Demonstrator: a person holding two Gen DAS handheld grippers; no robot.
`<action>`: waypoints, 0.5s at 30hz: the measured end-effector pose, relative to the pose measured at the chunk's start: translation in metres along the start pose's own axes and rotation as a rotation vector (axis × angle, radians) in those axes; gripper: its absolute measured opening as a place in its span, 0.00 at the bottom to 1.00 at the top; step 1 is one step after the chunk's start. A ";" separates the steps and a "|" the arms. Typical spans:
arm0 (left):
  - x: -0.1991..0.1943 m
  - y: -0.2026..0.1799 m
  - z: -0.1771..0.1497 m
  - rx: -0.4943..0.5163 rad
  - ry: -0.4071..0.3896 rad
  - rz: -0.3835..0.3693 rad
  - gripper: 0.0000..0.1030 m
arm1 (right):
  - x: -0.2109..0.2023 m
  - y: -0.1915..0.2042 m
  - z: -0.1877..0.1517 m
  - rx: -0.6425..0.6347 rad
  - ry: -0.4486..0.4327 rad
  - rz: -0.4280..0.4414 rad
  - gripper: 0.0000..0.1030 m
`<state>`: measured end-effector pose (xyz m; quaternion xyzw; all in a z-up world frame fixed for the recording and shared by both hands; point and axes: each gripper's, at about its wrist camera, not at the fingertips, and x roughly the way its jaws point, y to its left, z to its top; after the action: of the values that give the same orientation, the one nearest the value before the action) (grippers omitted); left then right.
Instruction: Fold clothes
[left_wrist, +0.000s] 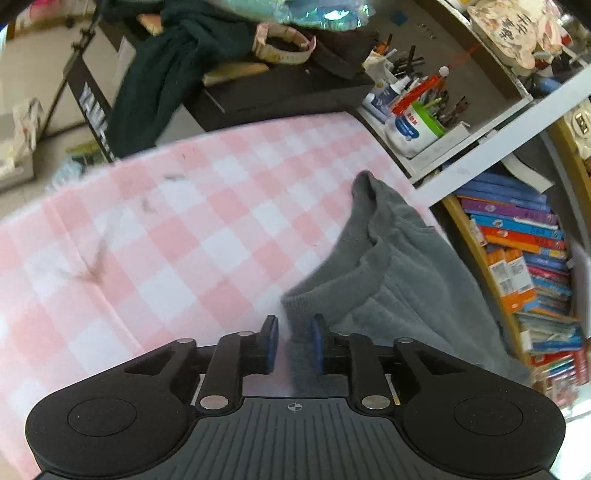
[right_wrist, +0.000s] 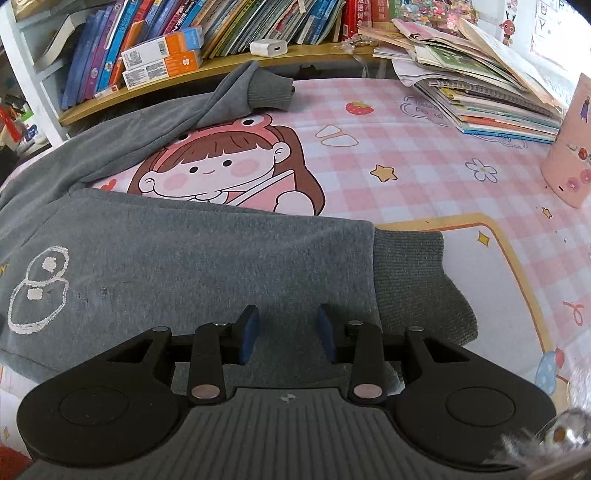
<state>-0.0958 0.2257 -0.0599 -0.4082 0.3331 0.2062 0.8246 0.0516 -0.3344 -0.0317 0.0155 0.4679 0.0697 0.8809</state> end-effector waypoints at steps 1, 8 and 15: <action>-0.005 -0.001 0.002 0.010 -0.034 0.020 0.21 | 0.000 0.001 0.000 -0.003 0.002 0.000 0.35; -0.010 -0.037 0.022 0.155 -0.124 -0.162 0.20 | 0.003 0.007 0.001 -0.033 0.006 0.000 0.44; 0.050 -0.080 0.004 0.261 0.063 -0.230 0.14 | 0.000 0.000 -0.001 -0.021 -0.005 -0.005 0.40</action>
<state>-0.0103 0.1863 -0.0512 -0.3391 0.3339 0.0527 0.8779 0.0512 -0.3342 -0.0325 0.0051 0.4651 0.0724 0.8823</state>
